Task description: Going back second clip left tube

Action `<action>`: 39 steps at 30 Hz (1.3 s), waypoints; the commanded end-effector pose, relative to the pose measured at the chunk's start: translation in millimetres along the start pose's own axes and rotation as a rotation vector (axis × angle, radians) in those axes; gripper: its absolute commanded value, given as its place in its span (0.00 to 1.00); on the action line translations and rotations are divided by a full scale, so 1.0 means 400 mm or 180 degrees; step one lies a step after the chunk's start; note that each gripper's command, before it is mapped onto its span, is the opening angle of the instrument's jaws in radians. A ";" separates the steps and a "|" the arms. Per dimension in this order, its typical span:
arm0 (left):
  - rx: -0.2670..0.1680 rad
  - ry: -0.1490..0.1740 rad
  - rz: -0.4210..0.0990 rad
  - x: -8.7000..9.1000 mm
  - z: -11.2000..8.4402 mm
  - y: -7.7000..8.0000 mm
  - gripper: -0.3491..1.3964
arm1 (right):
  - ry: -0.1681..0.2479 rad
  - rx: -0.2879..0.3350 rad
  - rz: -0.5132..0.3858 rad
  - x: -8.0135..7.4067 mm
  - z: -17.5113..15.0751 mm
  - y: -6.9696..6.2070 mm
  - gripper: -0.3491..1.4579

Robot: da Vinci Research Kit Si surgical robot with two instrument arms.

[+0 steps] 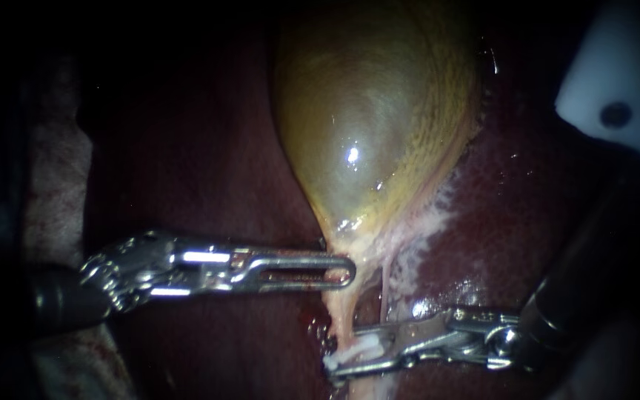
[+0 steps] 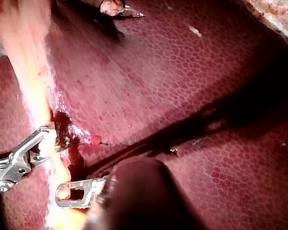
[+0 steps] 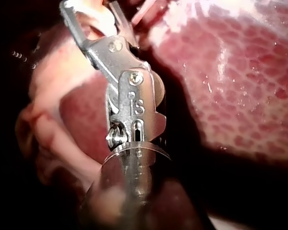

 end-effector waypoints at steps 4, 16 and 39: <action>-0.0001 -0.0002 0.0000 0.0000 0.0000 0.0000 0.00 | 0.0057 0.0031 -0.0103 0.0001 -0.0008 0.0003 0.43; -0.0001 -0.0002 0.0000 0.0000 0.0000 -0.0001 0.00 | 0.0077 0.0048 -0.0250 0.0011 -0.0018 0.0003 0.44; -0.0001 -0.0001 0.0000 0.0000 0.0000 -0.0001 0.00 | 0.0089 0.0031 -0.0339 0.0021 0.0014 0.0021 0.44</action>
